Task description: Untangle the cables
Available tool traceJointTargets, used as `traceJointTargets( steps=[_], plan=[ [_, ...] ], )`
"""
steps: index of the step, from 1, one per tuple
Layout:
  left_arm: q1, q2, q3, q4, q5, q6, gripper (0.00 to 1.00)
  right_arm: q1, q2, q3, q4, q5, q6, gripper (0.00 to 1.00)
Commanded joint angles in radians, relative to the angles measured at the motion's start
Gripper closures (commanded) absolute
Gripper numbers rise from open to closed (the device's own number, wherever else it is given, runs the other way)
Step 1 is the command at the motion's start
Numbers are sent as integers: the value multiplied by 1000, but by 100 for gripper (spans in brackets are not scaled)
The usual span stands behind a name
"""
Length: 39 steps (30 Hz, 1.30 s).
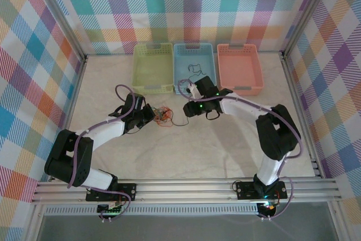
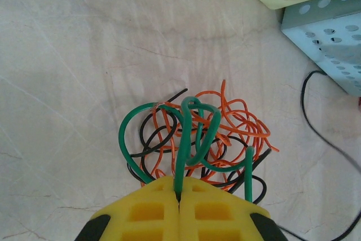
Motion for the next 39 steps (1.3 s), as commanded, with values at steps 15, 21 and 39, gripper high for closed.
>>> traceJointTargets(
  steps=[15, 21, 39],
  plan=[
    [-4, 10, 30, -11, 15, 19, 100, 20, 55, 16, 29, -49, -39, 46],
    [-4, 14, 32, -10, 17, 17, 100, 73, -68, -71, 144, -44, -62, 41],
    [-4, 18, 37, -15, 21, 18, 100, 85, 76, 78, -76, -135, -145, 47]
  ],
)
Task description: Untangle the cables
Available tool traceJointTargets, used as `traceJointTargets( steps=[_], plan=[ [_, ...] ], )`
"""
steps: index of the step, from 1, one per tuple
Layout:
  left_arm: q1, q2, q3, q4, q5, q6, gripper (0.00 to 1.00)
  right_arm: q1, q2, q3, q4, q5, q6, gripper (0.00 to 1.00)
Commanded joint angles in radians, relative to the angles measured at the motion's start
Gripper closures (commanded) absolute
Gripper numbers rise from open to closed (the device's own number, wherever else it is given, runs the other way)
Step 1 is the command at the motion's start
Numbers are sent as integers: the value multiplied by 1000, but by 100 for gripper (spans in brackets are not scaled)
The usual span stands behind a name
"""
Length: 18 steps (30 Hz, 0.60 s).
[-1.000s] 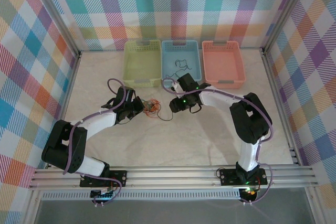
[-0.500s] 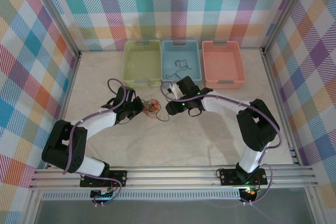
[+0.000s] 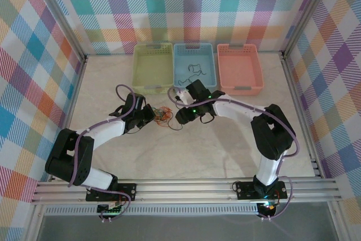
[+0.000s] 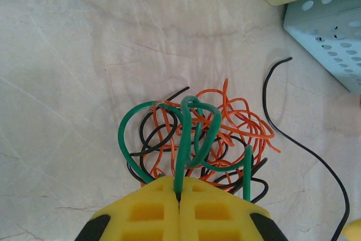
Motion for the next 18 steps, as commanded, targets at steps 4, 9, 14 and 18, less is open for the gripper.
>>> traceJointTargets(
  steps=[4, 9, 14, 18],
  plan=[
    [-4, 8, 33, -15, 11, 19, 100, 14, 109, 70, -50, -9, -25, 48],
    [-4, 7, 33, -16, 11, 19, 100, 25, 129, 74, -27, 49, -25, 65],
    [-4, 8, 34, -17, 10, 19, 100, 25, 58, 7, 54, 107, -25, 90],
    [-4, 8, 35, -19, 8, 19, 100, 23, -16, -62, 127, 189, -22, 100]
  ],
)
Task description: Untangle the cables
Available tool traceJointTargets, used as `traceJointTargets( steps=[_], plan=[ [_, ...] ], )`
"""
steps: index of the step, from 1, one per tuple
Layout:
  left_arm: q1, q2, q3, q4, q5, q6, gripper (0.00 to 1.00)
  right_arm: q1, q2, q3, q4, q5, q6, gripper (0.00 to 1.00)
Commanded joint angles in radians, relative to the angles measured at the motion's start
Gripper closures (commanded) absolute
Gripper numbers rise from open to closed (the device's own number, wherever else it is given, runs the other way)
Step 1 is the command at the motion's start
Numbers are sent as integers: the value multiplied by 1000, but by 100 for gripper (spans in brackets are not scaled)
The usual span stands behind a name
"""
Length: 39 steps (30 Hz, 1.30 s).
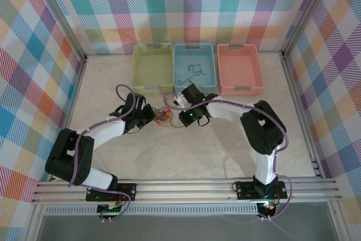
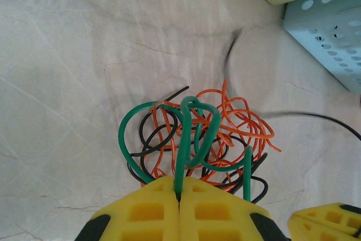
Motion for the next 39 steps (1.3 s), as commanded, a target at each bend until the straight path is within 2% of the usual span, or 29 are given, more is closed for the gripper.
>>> traceJointTargets(
  steps=[1, 6, 11, 17, 22, 29, 39],
  plan=[
    [-4, 8, 33, -16, 7, 20, 100, 0, -96, -60, 91, 98, -3, 100],
    [-4, 7, 32, -17, 4, 16, 100, -38, -188, -153, 172, 243, 36, 100],
    [-4, 8, 33, -20, 2, 16, 100, -121, -262, -227, 199, 389, 144, 100],
    [-4, 5, 30, -19, -3, 15, 100, -260, -371, -355, 264, 447, 350, 100],
    [-3, 0, 28, -20, -6, 14, 100, -280, -427, -418, 305, 568, 402, 100],
    [-1, -8, 23, -24, -20, 11, 100, -382, -485, -516, 350, 579, 545, 100],
    [12, -72, -30, 7, -64, -25, 100, -474, -540, -606, 387, 576, 677, 100]
  ],
)
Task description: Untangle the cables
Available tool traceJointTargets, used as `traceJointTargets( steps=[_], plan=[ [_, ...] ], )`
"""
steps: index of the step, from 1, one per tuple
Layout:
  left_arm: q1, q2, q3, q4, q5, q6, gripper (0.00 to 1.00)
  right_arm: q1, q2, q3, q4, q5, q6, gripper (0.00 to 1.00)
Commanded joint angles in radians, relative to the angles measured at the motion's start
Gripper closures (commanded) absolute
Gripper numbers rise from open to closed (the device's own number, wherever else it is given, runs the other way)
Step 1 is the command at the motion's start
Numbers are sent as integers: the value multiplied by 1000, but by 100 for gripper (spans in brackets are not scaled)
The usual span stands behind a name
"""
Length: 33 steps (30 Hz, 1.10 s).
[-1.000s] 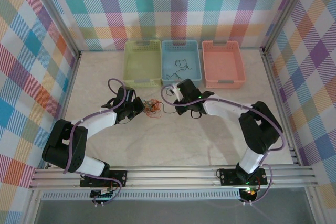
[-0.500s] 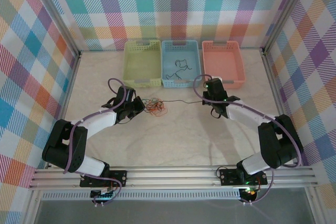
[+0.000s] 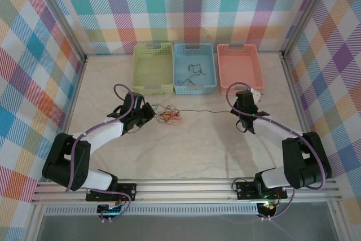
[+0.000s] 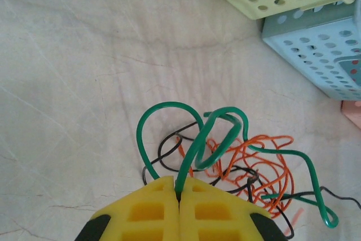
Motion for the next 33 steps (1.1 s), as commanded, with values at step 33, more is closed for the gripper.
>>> traceJointTargets(
  steps=[33],
  plan=[
    [48, 0, -44, 42, 6, -42, 100, -121, -206, -145, 325, -440, -65, 100]
  ],
)
